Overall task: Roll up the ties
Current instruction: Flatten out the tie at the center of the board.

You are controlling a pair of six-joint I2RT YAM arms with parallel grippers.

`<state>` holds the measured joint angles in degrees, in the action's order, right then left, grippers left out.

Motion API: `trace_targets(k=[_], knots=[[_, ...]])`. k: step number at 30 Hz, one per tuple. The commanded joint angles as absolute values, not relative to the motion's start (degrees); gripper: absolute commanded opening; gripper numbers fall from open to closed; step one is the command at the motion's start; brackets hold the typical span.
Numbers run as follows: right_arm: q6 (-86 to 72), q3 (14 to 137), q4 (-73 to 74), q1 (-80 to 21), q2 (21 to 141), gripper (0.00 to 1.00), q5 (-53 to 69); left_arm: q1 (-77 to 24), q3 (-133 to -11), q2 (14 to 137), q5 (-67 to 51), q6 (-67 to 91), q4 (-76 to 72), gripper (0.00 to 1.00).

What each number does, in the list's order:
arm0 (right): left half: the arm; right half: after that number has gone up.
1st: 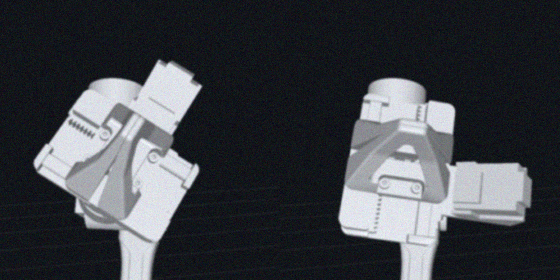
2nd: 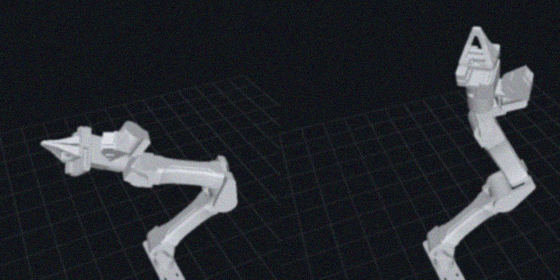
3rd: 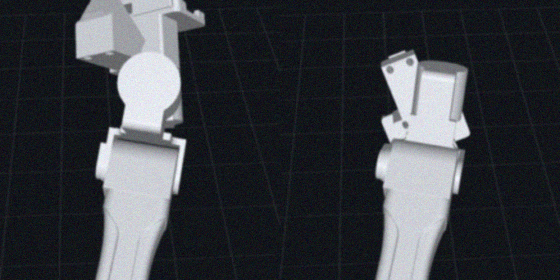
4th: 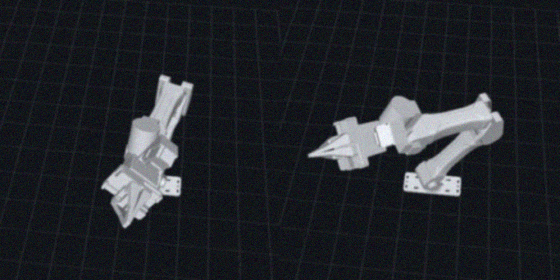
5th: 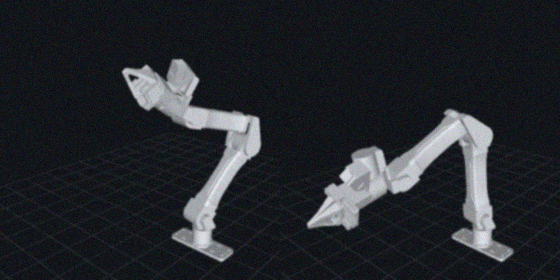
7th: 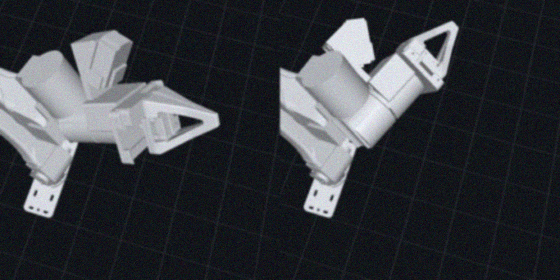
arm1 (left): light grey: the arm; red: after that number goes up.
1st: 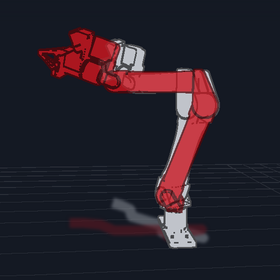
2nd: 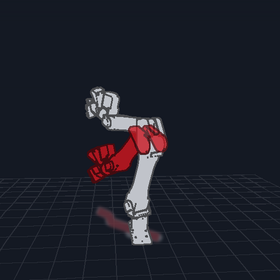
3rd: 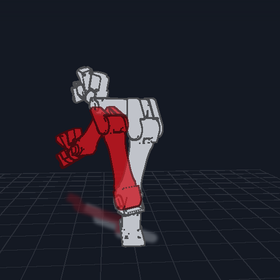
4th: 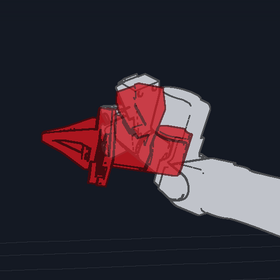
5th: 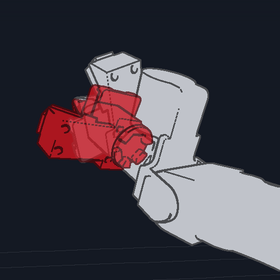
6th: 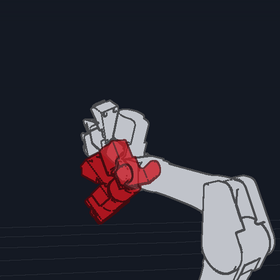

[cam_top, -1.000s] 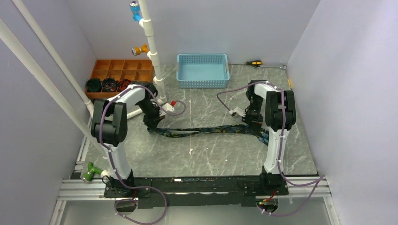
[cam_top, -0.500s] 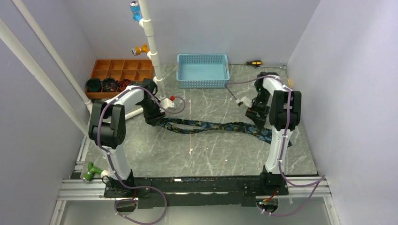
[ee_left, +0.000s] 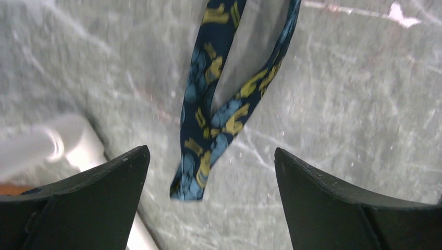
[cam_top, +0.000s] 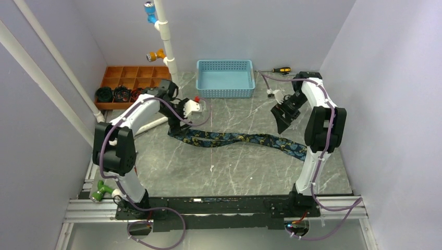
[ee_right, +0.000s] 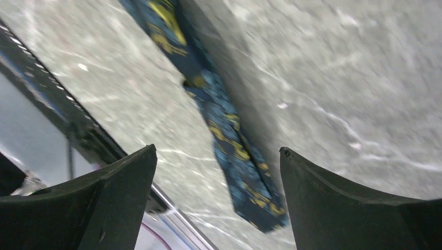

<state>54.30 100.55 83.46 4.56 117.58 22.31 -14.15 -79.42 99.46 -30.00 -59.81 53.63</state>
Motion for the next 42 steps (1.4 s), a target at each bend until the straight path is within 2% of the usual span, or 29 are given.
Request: trace_targets(k=[1, 6, 12, 15, 21, 23, 24, 36, 42], knots=[[48.1, 99.9, 85.8, 2.4, 114.1, 0.86, 35.0, -19.2, -81.9, 102.1, -30.2, -57.5, 47.4, 0.91], [46.1, 93.4, 84.2, 1.9, 111.5, 0.76, 34.7, -20.6, -88.3, 110.3, -27.6, -56.9, 49.1, 0.69], [44.9, 86.3, 80.6, 2.1, 110.2, 0.72, 30.1, -22.5, -86.1, 114.3, -22.5, -59.4, 47.7, 0.69], [44.1, 84.8, 79.9, 2.4, 110.8, 0.72, 27.7, -22.9, -85.3, 115.8, -21.2, -59.7, 48.0, 0.66], [42.6, 83.6, 75.7, 2.9, 113.3, 0.65, 22.4, -22.9, -88.8, 114.7, -25.3, -58.8, 53.2, 0.29], [42.4, 83.7, 73.4, 3.0, 115.7, 0.59, 19.8, -22.9, -90.0, 112.8, -27.3, -58.5, 55.5, 0.04], [42.3, 83.8, 71.9, 3.2, 116.7, 0.57, 18.6, -22.9, -90.2, 111.7, -28.1, -58.7, 56.4, 0.00], [45.2, 84.7, 69.7, 4.8, 123.0, 0.54, 13.5, -21.4, -87.4, 100.5, -35.9, -64.3, 66.5, 0.00], [47.1, 85.9, 70.2, 5.3, 123.6, 0.54, 11.4, -19.2, -87.1, 101.7, -39.2, -68.9, 71.1, 0.00]])
